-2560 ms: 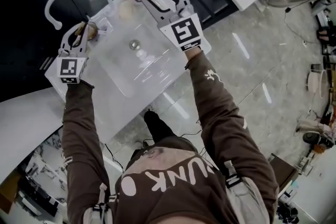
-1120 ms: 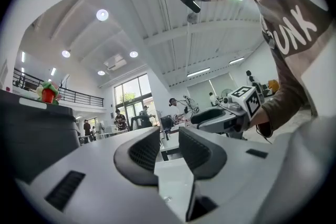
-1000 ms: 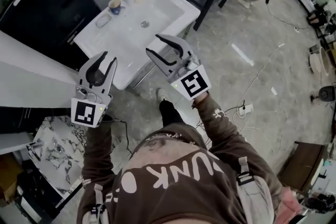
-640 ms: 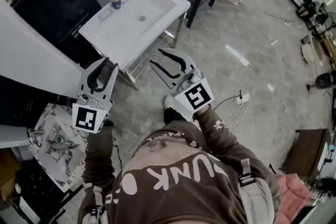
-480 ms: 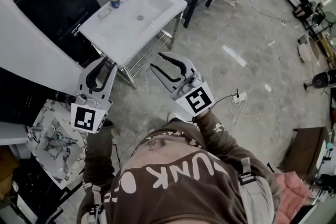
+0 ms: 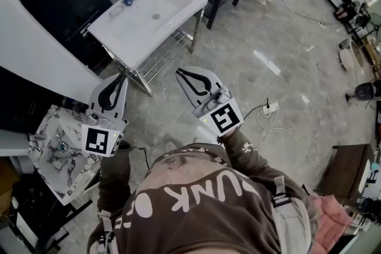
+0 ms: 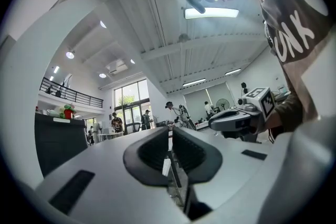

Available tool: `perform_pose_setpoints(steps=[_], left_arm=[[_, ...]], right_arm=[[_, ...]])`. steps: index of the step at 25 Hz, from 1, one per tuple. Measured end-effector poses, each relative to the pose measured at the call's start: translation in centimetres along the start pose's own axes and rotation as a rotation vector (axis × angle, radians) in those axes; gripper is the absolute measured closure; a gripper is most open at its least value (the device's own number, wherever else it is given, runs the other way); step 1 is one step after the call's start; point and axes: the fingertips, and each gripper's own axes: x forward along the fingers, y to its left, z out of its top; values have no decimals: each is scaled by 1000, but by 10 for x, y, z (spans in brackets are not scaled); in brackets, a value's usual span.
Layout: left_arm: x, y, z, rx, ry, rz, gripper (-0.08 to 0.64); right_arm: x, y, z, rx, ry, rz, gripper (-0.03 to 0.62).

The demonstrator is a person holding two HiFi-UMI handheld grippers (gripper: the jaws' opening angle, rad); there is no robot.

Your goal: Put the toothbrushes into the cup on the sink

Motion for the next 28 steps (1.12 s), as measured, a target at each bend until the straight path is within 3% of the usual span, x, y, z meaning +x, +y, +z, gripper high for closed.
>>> perform_pose_setpoints(steps=[12, 28], left_arm=[[10, -42, 16, -8, 2, 21, 555], [12, -58, 28, 15, 6, 45, 555]], right_arm=[[-45, -11, 0, 2, -12, 16, 583], [-65, -17, 4, 3, -24, 20, 583]])
